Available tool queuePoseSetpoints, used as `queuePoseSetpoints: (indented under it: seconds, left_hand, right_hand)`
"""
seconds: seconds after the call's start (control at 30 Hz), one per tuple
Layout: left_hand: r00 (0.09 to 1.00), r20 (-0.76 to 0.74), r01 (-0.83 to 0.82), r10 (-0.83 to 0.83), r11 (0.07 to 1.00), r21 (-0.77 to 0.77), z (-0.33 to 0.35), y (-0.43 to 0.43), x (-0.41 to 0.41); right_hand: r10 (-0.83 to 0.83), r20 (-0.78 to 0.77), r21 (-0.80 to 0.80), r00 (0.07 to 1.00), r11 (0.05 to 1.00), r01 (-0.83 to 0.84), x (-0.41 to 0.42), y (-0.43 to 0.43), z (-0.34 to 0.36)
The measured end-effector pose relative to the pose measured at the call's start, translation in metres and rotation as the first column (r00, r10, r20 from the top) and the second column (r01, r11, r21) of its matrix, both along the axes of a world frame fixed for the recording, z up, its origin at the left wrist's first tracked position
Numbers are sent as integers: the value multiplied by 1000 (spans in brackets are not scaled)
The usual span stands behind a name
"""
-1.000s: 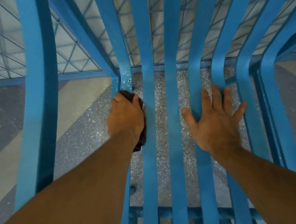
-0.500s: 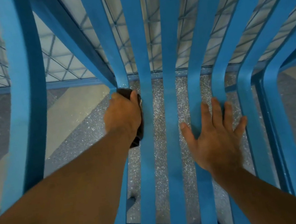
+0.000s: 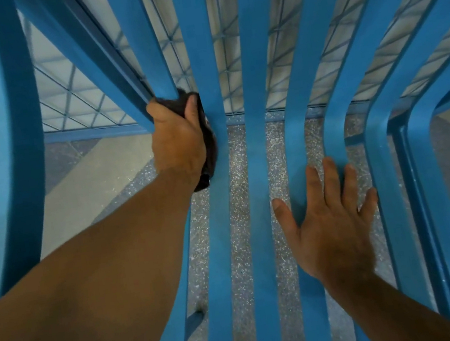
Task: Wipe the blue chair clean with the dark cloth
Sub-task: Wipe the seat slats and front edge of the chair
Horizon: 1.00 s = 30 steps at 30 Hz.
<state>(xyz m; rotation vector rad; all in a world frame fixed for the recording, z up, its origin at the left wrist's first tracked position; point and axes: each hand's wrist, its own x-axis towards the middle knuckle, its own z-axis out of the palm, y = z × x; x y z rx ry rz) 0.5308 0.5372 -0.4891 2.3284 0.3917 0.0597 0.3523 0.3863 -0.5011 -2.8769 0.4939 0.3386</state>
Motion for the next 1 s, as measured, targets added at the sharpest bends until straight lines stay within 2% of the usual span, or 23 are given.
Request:
queuePoseSetpoints:
  seconds: [0.1, 0.17, 0.23, 0.33, 0.43, 0.53, 0.6, 0.67, 0.83, 0.93, 1.0]
  left_hand:
    - [954, -300, 42, 4, 988, 147, 1, 4, -13]
    - [922, -388, 72, 9, 979, 192, 1, 9, -20]
    - [916, -399, 71, 25, 972, 224, -2, 12, -27]
    - [949, -312, 40, 54, 958, 286, -8, 14, -38]
    - [972, -222, -21, 77, 969, 245, -5, 9, -31]
    - [994, -89, -50, 60, 994, 101, -1, 2, -9]
    - [996, 84, -38, 42, 998, -54, 1, -1, 3]
    - [967, 244, -29, 66, 988, -153, 3, -2, 12]
    - [845, 505, -54, 174, 969, -242, 29, -10, 41]
    - [817, 553, -57, 163, 977, -203, 35, -10, 47]
    - [848, 515, -41, 127, 984, -176, 31, -9, 42]
  right_hand:
    - [-7, -15, 10, 1000, 1000, 7, 0, 0, 2]
    - [-1, -23, 15, 1000, 1000, 2, 1, 0, 4]
    - [-3, -28, 17, 1000, 1000, 3, 1, 0, 5]
    - [-3, -39, 14, 999, 1000, 3, 1, 1, 4]
    - [-8, -40, 6, 999, 1000, 8, 2, 1, 3]
    - [2, -45, 1, 999, 1000, -2, 2, 0, 1]
    - [-1, -37, -4, 999, 1000, 1, 1, 0, 1]
    - [-11, -22, -5, 1000, 1000, 11, 2, 1, 1]
    - [3, -32, -7, 999, 1000, -3, 2, 1, -2]
    - [4, -24, -15, 1000, 1000, -4, 2, 0, -2]
    - [1, -36, -11, 999, 1000, -1, 2, 0, -1]
